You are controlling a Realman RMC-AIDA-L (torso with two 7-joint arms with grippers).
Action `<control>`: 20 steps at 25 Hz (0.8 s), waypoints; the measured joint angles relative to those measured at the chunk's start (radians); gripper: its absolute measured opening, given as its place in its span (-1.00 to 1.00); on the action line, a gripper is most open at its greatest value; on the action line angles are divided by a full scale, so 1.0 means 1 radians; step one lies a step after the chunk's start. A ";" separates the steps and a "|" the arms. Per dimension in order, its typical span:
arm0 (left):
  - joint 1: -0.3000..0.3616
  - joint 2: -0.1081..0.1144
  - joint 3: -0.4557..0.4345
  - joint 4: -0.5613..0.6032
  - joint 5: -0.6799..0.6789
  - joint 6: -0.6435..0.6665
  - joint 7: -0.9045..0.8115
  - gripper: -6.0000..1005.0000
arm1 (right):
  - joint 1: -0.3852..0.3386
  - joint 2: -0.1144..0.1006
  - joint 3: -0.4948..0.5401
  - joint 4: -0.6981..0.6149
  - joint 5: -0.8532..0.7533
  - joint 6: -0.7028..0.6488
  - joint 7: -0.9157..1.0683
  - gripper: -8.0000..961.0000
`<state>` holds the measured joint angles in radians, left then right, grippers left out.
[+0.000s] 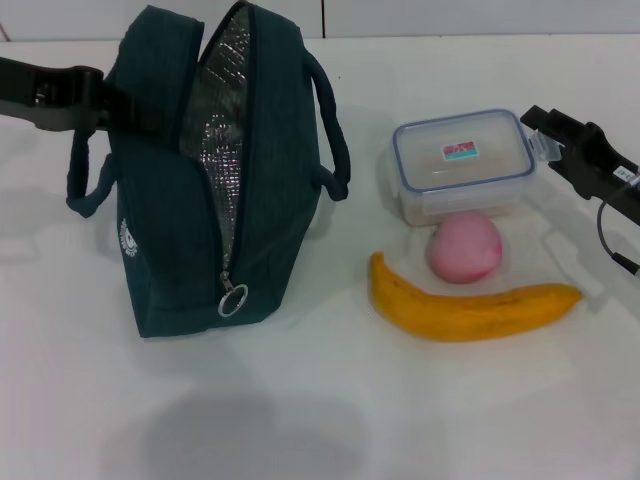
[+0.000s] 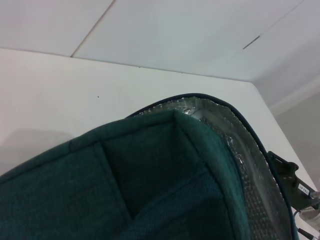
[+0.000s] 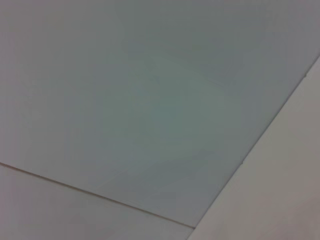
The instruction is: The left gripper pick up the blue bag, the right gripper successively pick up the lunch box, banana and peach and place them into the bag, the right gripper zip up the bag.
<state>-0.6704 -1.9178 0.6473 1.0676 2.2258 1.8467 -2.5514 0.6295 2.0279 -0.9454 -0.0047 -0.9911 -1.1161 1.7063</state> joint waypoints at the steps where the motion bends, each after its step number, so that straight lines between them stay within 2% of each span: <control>1: 0.000 0.000 0.000 0.000 0.000 0.000 0.000 -0.93 | -0.001 0.000 0.000 0.000 0.000 0.000 0.000 0.06; 12: -0.002 0.000 0.000 0.000 0.000 0.000 0.014 -0.93 | 0.001 0.000 0.001 0.004 0.000 -0.005 -0.031 -0.42; 17: -0.001 0.000 0.000 0.000 0.000 0.001 0.016 -0.93 | -0.008 0.000 0.002 0.002 0.001 -0.030 -0.043 -0.78; 20: -0.001 0.000 0.000 0.000 0.000 0.004 0.016 -0.93 | -0.023 0.000 0.009 -0.001 0.009 -0.061 -0.052 -0.78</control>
<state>-0.6713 -1.9174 0.6474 1.0676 2.2258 1.8509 -2.5356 0.6067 2.0280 -0.9360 -0.0052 -0.9820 -1.1775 1.6548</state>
